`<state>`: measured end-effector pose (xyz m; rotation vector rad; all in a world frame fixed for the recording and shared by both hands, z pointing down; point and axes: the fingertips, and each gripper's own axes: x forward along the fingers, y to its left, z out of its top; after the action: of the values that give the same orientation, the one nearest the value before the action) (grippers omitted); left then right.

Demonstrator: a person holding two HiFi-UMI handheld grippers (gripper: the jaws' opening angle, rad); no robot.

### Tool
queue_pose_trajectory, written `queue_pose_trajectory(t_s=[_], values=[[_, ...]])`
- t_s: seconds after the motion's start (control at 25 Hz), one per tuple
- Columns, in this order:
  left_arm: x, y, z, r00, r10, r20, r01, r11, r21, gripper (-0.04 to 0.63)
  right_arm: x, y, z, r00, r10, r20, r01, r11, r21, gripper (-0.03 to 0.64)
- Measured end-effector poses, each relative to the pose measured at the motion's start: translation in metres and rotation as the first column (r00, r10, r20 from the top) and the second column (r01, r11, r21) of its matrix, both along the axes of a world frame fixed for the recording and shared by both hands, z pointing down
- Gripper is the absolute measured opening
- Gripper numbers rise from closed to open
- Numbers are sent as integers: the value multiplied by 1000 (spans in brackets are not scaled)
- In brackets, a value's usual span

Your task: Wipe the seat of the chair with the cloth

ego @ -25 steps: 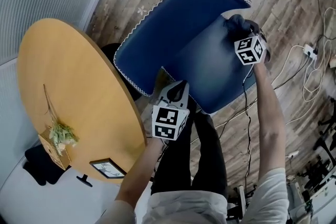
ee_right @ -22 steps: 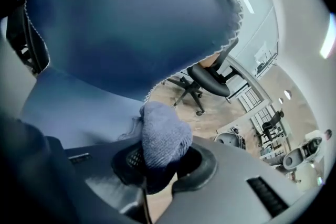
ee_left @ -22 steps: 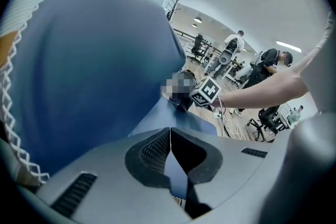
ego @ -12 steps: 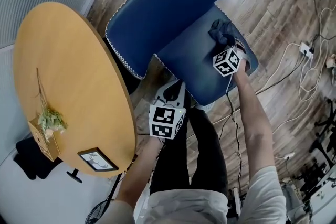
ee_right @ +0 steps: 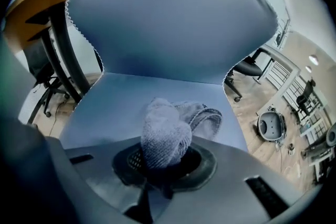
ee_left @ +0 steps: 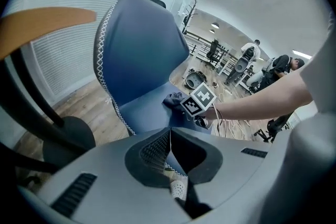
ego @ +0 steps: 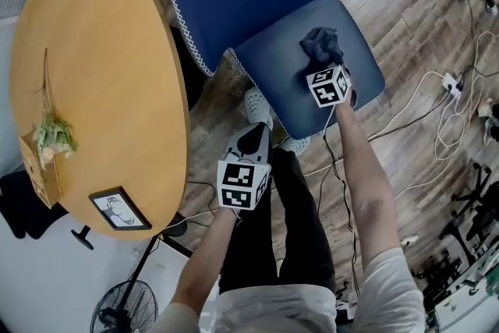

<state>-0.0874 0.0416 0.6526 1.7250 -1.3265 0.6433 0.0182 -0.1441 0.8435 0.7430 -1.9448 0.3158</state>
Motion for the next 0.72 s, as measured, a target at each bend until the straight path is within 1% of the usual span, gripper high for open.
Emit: queue_pose_trajectory(t_s=[0.08,0.2,0.36,0.44,0.56,0.72], values=[[2,14,0,1000,-5,-2,5,1000,-8,28,-1,9,-1,999,34,33,-33,999,-13,60],[-1,27,6,1000,1,2,-1,1000,-16,28,-10,21,-2,996,57,71,-55,998,-22,60],[-7,39,11,1000,17,18,-16,999,-38,28,-29,52,-6,994,39,105,-36,999,-26,60],[-7,43,7,1000,24,16,-24,999,-32,28,-36,75,-7,992,27,122,-21,999,-48,60],[-12,46,6,999,41,34,-40,999,-31,28,-51,114,-8,989,5,151,7,997,-76,60],[-19,46,8,998,40,46,-39,999,-32,28,-60,158,-11,980,21,199,-2,996,-94,60]])
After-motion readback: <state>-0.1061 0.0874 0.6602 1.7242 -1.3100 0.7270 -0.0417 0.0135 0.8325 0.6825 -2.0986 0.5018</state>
